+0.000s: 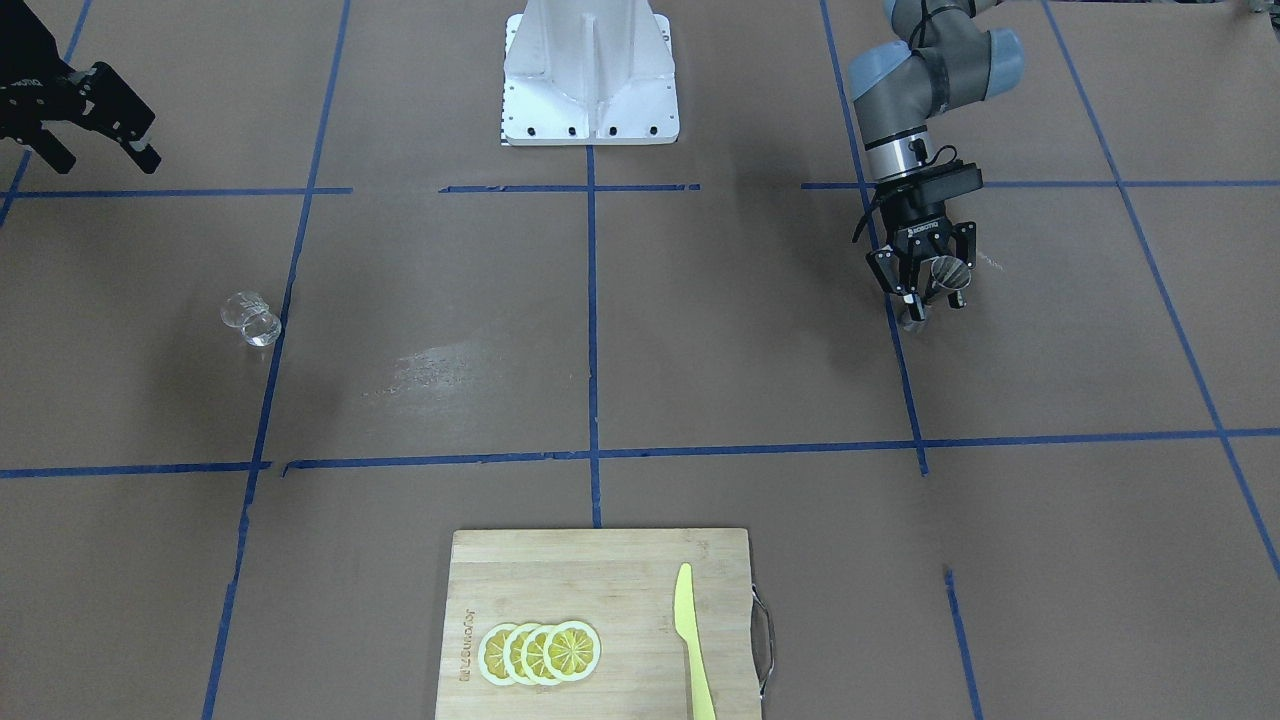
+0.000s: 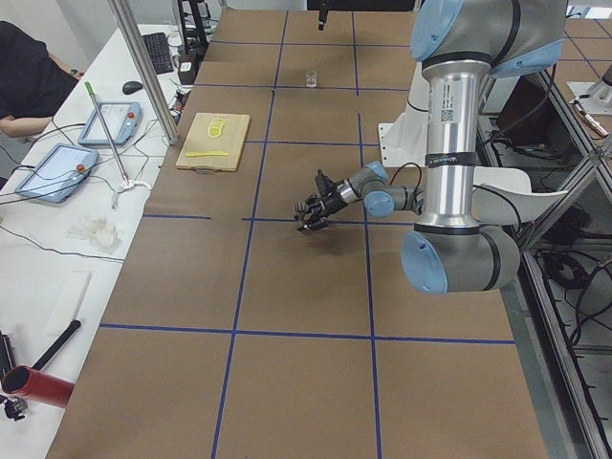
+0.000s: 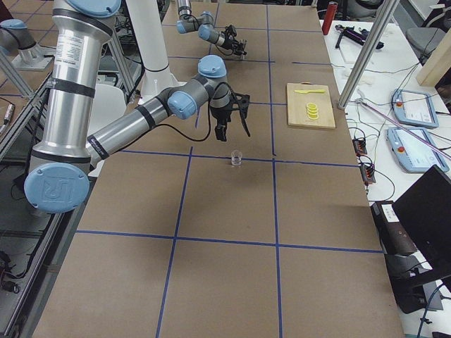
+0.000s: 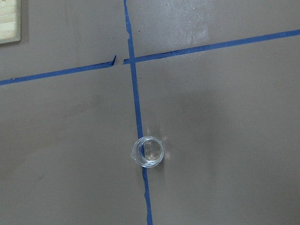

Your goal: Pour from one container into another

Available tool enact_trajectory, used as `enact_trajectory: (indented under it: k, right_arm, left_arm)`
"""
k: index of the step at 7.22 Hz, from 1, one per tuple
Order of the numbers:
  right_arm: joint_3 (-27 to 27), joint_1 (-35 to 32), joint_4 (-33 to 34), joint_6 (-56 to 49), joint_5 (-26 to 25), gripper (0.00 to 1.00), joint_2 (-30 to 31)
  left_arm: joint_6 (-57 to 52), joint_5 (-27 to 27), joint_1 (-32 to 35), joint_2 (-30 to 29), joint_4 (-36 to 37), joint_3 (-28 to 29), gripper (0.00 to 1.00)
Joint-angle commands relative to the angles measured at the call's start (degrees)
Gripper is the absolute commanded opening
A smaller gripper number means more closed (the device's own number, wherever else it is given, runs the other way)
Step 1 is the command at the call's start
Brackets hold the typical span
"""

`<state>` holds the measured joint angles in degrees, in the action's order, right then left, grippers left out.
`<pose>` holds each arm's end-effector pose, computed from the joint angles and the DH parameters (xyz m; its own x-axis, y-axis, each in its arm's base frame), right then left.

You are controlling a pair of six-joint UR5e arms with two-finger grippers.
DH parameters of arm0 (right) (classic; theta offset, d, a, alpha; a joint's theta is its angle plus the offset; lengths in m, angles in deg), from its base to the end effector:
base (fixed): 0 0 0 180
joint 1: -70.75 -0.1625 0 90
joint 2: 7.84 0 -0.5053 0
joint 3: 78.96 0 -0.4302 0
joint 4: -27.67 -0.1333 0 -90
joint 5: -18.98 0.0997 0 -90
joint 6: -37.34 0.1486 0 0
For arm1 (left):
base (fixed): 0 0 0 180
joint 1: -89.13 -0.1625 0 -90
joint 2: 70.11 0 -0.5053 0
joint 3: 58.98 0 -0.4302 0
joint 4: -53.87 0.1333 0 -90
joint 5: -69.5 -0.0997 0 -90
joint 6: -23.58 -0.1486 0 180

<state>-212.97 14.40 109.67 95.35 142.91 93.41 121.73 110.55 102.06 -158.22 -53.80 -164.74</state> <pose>-0.1904 -0.3769 0.4536 0.6149 0.1305 0.7777 -0.1922 0.9813 -0.0127 0.4685 -0.3593 0.5954 0.7469 -0.2670 -0.6089 0.6438 0.5192 0.5621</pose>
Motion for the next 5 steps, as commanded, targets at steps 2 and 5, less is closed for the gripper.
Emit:
enact_trajectory:
  k: [2, 5]
  right_arm:
    - [0.1, 0.0, 0.0, 0.0, 0.0, 1.0, 0.0]
    - [0.1, 0.0, -0.1, 0.0, 0.0, 1.0, 0.0]
  left_arm:
    - [1.1, 0.0, 0.0, 0.0, 0.0, -0.1, 0.18]
    - [3.9, -1.0, 0.3, 0.2, 0.0, -3.1, 0.0]
